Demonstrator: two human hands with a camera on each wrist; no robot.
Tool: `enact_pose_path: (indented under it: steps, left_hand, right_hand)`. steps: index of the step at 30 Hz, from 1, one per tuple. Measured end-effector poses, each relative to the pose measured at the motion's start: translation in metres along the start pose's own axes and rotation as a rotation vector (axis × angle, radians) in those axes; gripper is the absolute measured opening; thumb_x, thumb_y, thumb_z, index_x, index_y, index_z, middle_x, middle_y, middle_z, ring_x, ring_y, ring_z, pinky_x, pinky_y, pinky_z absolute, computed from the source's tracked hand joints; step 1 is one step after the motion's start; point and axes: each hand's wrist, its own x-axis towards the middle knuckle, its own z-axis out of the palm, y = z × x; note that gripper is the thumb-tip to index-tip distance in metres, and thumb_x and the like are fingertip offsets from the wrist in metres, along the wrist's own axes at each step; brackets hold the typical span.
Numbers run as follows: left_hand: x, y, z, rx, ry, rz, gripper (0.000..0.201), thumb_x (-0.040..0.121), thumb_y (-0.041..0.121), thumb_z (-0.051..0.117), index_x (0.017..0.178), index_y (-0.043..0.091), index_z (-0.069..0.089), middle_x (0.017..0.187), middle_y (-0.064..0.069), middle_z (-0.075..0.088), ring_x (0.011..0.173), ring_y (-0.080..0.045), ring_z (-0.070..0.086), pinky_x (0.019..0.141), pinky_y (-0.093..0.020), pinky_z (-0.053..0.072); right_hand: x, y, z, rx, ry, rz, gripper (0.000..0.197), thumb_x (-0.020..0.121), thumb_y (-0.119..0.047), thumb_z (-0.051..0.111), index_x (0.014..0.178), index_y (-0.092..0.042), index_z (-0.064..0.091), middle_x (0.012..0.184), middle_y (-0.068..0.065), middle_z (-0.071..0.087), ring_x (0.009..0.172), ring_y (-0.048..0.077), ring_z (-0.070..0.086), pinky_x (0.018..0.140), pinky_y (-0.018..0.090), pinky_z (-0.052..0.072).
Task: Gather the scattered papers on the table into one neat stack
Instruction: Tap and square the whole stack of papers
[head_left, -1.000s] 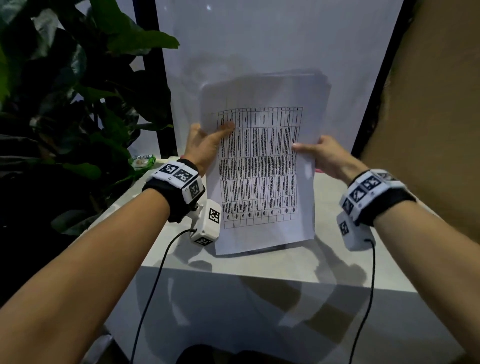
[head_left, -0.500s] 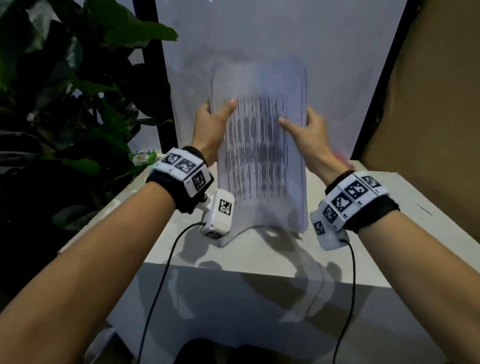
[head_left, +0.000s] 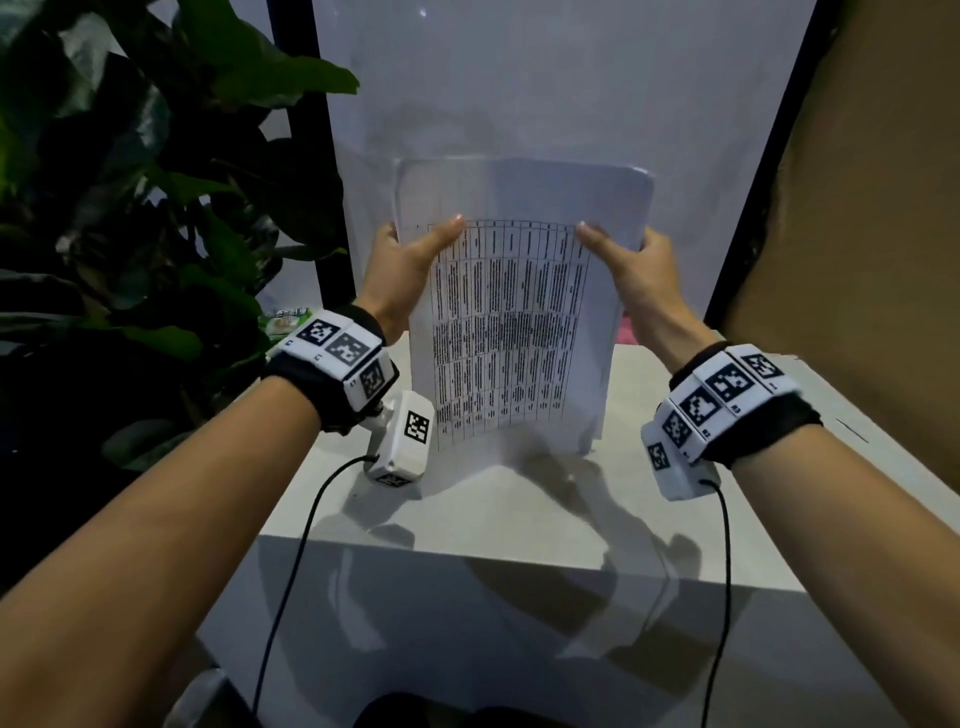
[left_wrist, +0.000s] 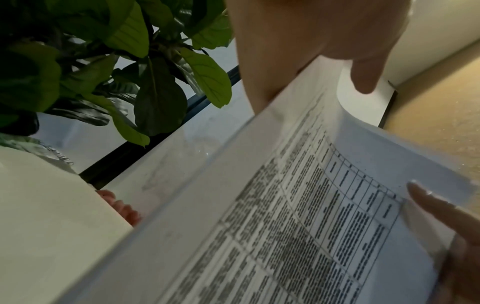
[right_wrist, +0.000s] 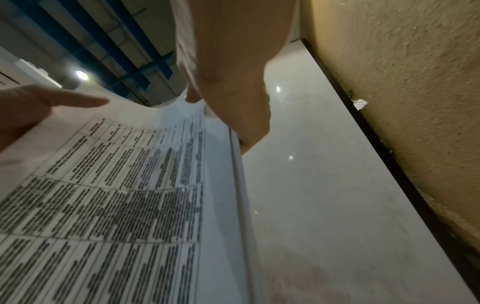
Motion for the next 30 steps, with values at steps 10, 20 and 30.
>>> enact_pose_path:
  steps: [10, 20, 30]
  left_hand:
    - [0.016, 0.045, 0.014, 0.112, 0.241, 0.103, 0.04, 0.084, 0.052, 0.052, 0.062, 0.019, 0.043, 0.069, -0.005, 0.044, 0.069, -0.018, 0.042, 0.065, -0.032, 0.035]
    - [0.014, 0.049, 0.017, 0.064, 0.241, 0.062, 0.027, 0.069, 0.044, 0.051, 0.061, 0.02, 0.044, 0.067, -0.002, 0.041, 0.068, -0.016, 0.037, 0.062, -0.032, 0.03]
    - [0.007, 0.039, 0.005, 0.079, 0.096, 0.117, 0.013, 0.082, 0.015, 0.07, 0.08, 0.009, 0.058, 0.08, -0.005, 0.064, 0.074, -0.02, 0.065, 0.081, -0.04, 0.056]
  right_hand:
    - [0.026, -0.042, 0.02, 0.019, 0.359, 0.081, 0.057, 0.082, -0.05, 0.058, 0.048, -0.022, 0.022, 0.05, -0.007, 0.026, 0.047, 0.011, 0.023, 0.049, 0.026, 0.022]
    - [0.03, -0.043, 0.017, 0.106, 0.373, 0.091, 0.037, 0.071, -0.042, 0.055, 0.052, -0.02, 0.031, 0.057, -0.006, 0.034, 0.059, 0.013, 0.03, 0.059, 0.03, 0.026]
    - [0.025, -0.017, 0.0, 0.014, 0.015, -0.106, 0.03, 0.074, -0.053, 0.066, 0.073, -0.025, 0.054, 0.072, -0.011, 0.057, 0.064, -0.003, 0.057, 0.067, 0.016, 0.048]
